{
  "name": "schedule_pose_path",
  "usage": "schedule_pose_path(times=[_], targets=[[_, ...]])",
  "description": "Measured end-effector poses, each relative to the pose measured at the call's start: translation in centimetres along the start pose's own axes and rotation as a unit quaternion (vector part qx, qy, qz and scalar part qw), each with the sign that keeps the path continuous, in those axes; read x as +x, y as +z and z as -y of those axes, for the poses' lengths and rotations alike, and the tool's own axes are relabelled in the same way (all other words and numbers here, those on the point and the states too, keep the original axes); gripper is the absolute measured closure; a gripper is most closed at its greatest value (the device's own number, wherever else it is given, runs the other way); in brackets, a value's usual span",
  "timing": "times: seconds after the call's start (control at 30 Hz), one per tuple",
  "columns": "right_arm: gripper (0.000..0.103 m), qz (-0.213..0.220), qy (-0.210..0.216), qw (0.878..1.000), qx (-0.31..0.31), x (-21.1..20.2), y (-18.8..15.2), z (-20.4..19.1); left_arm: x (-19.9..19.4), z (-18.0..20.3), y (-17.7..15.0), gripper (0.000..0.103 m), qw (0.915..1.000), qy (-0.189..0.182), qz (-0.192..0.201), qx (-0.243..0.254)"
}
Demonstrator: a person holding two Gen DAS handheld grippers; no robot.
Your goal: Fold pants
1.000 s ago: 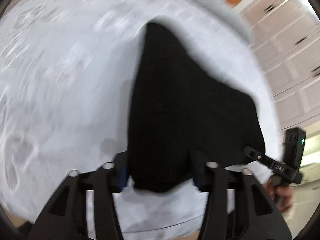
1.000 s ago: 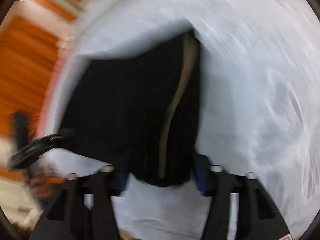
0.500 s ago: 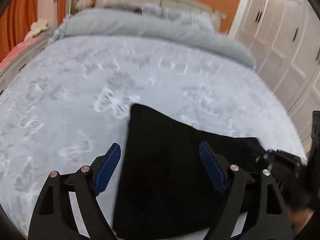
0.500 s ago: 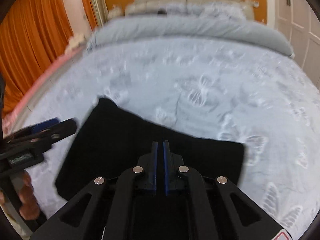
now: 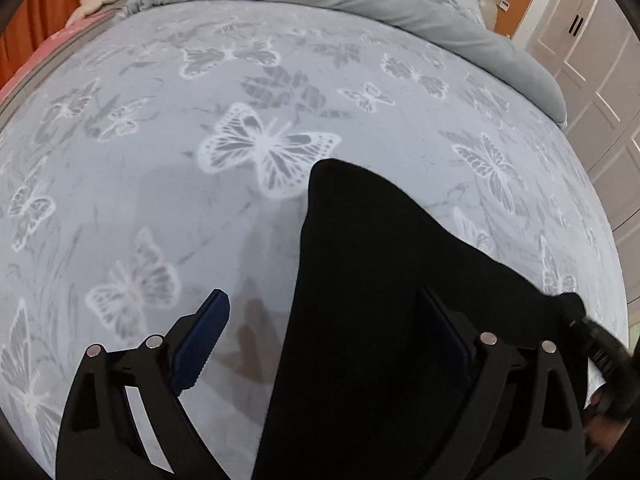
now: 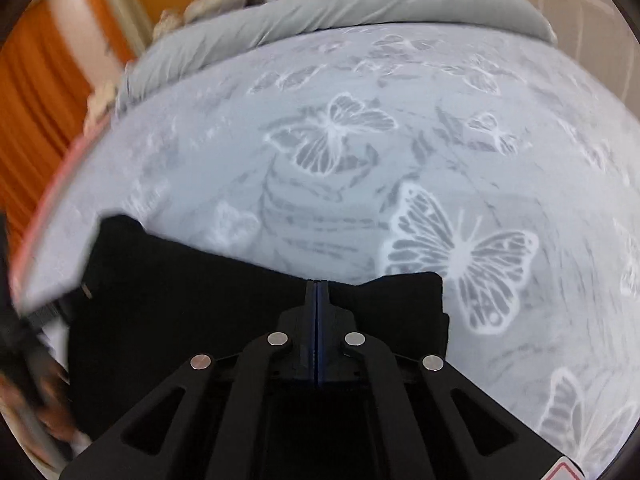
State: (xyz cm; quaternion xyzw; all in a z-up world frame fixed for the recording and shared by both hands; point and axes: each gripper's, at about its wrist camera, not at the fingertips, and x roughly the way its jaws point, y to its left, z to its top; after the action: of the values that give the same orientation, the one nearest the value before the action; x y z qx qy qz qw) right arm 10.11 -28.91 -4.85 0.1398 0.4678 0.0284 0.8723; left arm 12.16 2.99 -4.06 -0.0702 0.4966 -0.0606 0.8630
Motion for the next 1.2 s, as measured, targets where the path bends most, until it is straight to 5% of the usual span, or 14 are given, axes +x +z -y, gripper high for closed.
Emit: schedule_pose_path(times=[0.17,0.27,0.47,0.7,0.9,1.13,1.2], targets=[[0.093,0.067,0.021,0.993,-0.090,-6.1,-1.1,-5.2,-5.0,0.4,-1.1,0.013,0.9966,0.032,0.058,0.049],[0.093,0.058,0.063,0.990,-0.107,-6.8,-2.8,-7.3,-7.7,-0.2,-3.0,0.012,0.9921,0.064,0.079,0.073],[0.093,0.028,0.086,0.982,-0.163,-3.2,-4.3,-13.7,-8.7,-2.6,-4.2,0.011,0.9901,0.099,0.067,0.074],[0.092,-0.018,0.099,0.984,-0.145,2.5,-3.6,-19.0,-7.8,-7.9,-4.6,0.011,0.9893,0.137,0.037,0.034],[0.092,-0.021,0.098,0.976,-0.193,5.3,-5.0,-23.6,-7.8,-11.9,-5.2,0.011,0.9848,0.170,0.030,0.019],[0.093,0.034,0.109,0.981,-0.159,0.4,-3.7,-21.8,-8.3,-14.4,-5.4,0.011,0.9855,0.168,0.024,-0.001],[0.083,0.061,0.077,0.984,-0.146,-2.3,-3.1,-18.9,-9.1,-14.4,-5.2,0.011,0.9884,0.148,0.033,-0.008]])
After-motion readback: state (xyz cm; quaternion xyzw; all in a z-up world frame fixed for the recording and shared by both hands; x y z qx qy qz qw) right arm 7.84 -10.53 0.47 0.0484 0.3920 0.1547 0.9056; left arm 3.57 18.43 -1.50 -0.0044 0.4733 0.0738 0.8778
